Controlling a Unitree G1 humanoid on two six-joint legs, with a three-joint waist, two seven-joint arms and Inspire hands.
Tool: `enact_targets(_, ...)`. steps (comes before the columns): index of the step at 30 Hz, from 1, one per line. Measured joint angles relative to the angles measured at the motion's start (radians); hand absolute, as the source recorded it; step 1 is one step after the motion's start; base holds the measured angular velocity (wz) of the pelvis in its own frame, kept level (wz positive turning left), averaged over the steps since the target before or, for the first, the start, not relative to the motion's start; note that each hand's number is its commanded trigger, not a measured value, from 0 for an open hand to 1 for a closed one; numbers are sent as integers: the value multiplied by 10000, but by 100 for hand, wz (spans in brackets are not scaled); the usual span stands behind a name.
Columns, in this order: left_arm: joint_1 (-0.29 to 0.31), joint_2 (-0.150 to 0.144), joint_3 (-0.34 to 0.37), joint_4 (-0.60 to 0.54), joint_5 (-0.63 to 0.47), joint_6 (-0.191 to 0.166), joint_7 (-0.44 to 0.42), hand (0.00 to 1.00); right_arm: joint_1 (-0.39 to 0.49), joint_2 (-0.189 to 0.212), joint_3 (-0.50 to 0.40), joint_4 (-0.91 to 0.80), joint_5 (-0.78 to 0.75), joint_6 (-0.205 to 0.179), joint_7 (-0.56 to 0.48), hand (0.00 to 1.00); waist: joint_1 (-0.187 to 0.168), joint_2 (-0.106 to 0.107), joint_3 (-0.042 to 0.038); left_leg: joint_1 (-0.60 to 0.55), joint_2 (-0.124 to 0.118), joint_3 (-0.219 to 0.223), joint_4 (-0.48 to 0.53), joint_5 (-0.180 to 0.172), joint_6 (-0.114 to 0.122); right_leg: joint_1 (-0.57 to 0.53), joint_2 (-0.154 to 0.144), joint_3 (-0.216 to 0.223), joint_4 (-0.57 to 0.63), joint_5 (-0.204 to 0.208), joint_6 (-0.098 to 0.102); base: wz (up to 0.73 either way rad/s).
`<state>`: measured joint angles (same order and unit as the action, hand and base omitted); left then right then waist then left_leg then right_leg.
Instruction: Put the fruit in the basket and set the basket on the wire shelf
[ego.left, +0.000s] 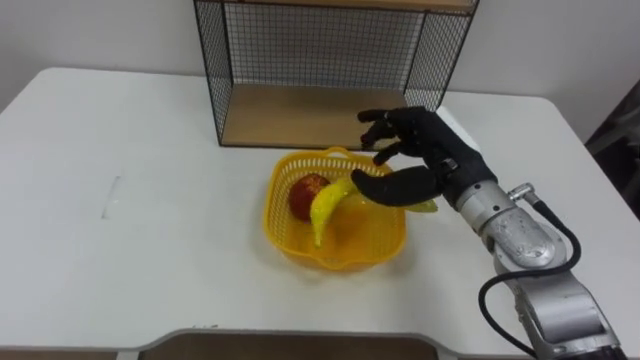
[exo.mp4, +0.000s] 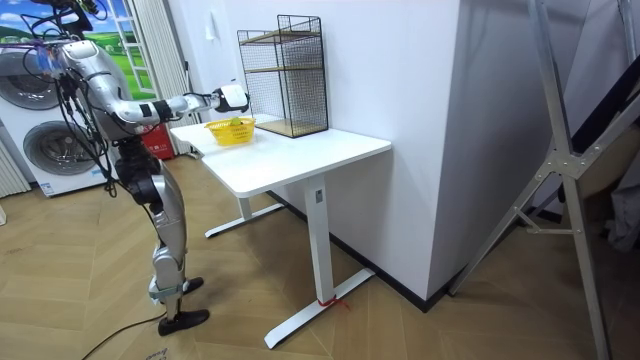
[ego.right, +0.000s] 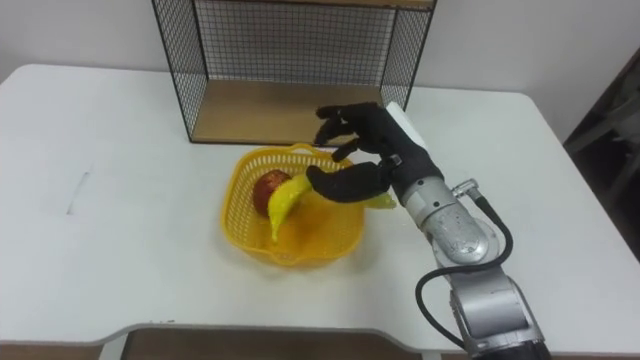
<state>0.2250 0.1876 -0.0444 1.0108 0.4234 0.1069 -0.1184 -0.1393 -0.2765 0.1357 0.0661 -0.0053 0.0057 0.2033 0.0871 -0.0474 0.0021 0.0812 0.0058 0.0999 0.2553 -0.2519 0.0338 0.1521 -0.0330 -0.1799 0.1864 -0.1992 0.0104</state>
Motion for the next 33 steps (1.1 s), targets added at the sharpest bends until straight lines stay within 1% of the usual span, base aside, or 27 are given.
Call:
enact_targets(2,-7,0,-3,9,-2,-1,0,0,0,0,0,0,5,0,1,0,-9,-17,-12,2,2,0,7,0,0,10,-1,-6,0,0,0,0)
enact_targets(7,-23,-3,-11,144,11,-3,-1,0,23,14,5,2,-9,1,0,0,-16,-12,-2,3,-13,0,24,0,0,24,-2,-34,0,0,0,0)
enact_targets(11,-26,-3,-21,230,5,1,-8,0,244,15,48,6,-10,38,0,0,-16,-33,-2,-10,-9,-62,58,-1,0,54,-7,-109,3,0,0,4)
enact_targets(15,-51,-2,-139,297,7,11,-5,0,292,15,124,8,-3,107,0,0,-31,-50,14,-42,5,-83,126,-4,-1,65,-7,-121,10,0,0,0)
enact_targets(23,-56,2,-332,298,6,10,-3,0,307,12,350,11,6,108,-13,0,-76,-100,11,-157,10,-180,264,-9,4,54,-11,-177,13,3,-4,3)
enact_targets(31,-81,3,-317,298,0,3,-28,0,309,20,366,11,66,110,-37,0,-120,-49,14,-211,8,-227,352,-15,8,70,-11,-201,14,6,-9,2)
enact_targets(33,-68,2,-289,298,-5,-5,-3,0,318,21,366,12,374,109,-76,0,-144,-11,12,-172,8,-220,354,-14,8,100,-10,-176,14,10,-12,0)
